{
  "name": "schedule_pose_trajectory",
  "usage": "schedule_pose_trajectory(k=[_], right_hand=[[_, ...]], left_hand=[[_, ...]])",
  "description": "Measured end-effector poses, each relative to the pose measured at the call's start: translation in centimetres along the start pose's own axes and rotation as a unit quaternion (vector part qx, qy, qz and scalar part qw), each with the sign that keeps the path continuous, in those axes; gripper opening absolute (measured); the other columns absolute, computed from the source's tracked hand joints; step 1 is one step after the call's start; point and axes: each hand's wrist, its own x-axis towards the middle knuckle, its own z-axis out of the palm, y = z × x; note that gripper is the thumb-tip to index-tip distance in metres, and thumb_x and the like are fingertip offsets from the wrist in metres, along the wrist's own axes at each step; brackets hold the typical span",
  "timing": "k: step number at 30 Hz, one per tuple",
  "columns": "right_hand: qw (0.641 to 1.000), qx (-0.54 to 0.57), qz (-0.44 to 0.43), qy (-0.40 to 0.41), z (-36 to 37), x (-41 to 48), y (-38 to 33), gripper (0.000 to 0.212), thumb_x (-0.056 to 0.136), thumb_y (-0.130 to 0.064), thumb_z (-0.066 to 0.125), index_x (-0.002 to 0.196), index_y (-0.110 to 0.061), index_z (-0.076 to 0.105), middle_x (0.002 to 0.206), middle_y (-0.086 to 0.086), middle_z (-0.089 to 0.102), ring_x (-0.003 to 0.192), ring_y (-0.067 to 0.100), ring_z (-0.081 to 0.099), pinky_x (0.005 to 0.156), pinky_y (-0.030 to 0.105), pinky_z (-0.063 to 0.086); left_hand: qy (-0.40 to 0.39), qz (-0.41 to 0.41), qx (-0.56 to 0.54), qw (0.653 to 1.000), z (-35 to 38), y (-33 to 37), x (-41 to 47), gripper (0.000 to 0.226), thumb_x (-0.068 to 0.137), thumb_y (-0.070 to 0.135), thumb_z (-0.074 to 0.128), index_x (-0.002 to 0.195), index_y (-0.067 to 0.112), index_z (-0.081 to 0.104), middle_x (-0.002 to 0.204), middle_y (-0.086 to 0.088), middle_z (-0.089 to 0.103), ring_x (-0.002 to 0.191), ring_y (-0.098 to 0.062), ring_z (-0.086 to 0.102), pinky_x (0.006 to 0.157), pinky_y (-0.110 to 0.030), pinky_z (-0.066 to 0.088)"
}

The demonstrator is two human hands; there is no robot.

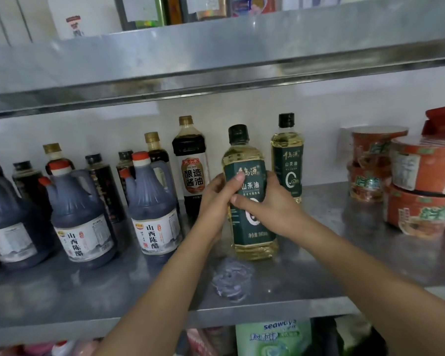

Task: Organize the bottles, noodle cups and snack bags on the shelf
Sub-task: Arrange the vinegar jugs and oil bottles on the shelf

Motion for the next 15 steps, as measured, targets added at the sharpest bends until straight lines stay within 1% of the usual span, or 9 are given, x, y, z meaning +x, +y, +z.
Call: schedule_pose_trajectory(k=[2, 3, 5, 8, 10, 12, 15], right_hand=[[0.995, 0.097, -0.015, -0.034, -0.8, 0.1, 1.0, 0.06, 0.084, -0.046, 0.075, 0.134, -0.029, 0.046, 0.116, -0.009, 0.068, 0.103, 0.007, 0.068, 0.093, 0.036, 0.057], [0.99, 0.132, -0.021, -0.048, -1.1, 0.0, 1.5, 0.053, 0.087, -0.04, 0.073, 0.134, -0.033, 0.047, 0.118, -0.009, 0.068, 0.107, 0.007, 0.067, 0.095, 0.032, 0.056], [0.98, 0.185, -0.035, -0.059, -1.1, -0.4, 2.2, 0.046, 0.088, -0.031, 0.068, 0.13, -0.038, 0.05, 0.119, -0.01, 0.069, 0.111, 0.008, 0.066, 0.093, 0.024, 0.054], [0.967, 0.249, -0.041, -0.037, -0.5, -0.7, 3.3, 0.045, 0.085, -0.032, 0.063, 0.129, -0.035, 0.054, 0.119, -0.012, 0.072, 0.114, 0.011, 0.067, 0.09, 0.025, 0.055], [0.963, 0.266, -0.043, -0.023, -0.2, -1.0, 3.4, 0.04, 0.088, -0.031, 0.058, 0.128, -0.036, 0.054, 0.118, -0.016, 0.072, 0.113, 0.009, 0.067, 0.087, 0.022, 0.055], [0.964, 0.259, -0.049, -0.026, -0.1, -1.1, 3.6, 0.036, 0.091, -0.031, 0.052, 0.126, -0.039, 0.053, 0.116, -0.022, 0.071, 0.112, 0.003, 0.066, 0.086, 0.018, 0.053], [0.964, 0.257, -0.061, -0.038, 0.1, -1.4, 3.6, 0.036, 0.094, -0.029, 0.045, 0.128, -0.039, 0.049, 0.115, -0.028, 0.069, 0.112, -0.002, 0.064, 0.087, 0.015, 0.051]], left_hand=[[-0.004, -0.004, 0.003, 1.0, -0.1, 0.0, -0.3, 0.044, 0.084, 0.039, 0.068, 0.118, 0.01, 0.068, 0.108, -0.013, 0.076, 0.098, -0.027, 0.073, 0.084, -0.036, 0.06], [-0.008, -0.005, -0.003, 1.0, 0.0, -0.1, -0.3, 0.046, 0.084, 0.039, 0.063, 0.118, 0.009, 0.067, 0.106, -0.013, 0.076, 0.095, -0.026, 0.073, 0.081, -0.035, 0.061], [-0.009, -0.001, 0.0, 1.0, -0.2, -0.4, -0.5, 0.049, 0.084, 0.041, 0.059, 0.12, 0.008, 0.066, 0.106, -0.013, 0.076, 0.092, -0.024, 0.074, 0.078, -0.033, 0.061], [-0.01, 0.015, 0.045, 0.999, -0.1, -0.8, -0.7, 0.053, 0.082, 0.042, 0.061, 0.124, 0.011, 0.063, 0.109, -0.008, 0.076, 0.094, -0.018, 0.073, 0.077, -0.026, 0.058], [-0.001, 0.022, 0.057, 0.998, -0.1, -1.0, -0.9, 0.047, 0.082, 0.042, 0.068, 0.122, 0.016, 0.064, 0.108, -0.002, 0.076, 0.095, -0.014, 0.073, 0.076, -0.023, 0.056], [0.017, 0.026, 0.055, 0.998, -0.4, -1.3, -0.9, 0.041, 0.081, 0.044, 0.077, 0.115, 0.022, 0.067, 0.107, 0.0, 0.076, 0.097, -0.014, 0.073, 0.077, -0.022, 0.056], [0.029, 0.032, 0.052, 0.998, -0.6, -1.2, -1.0, 0.036, 0.08, 0.041, 0.073, 0.111, 0.024, 0.068, 0.106, 0.001, 0.076, 0.098, -0.013, 0.072, 0.077, -0.021, 0.055]])
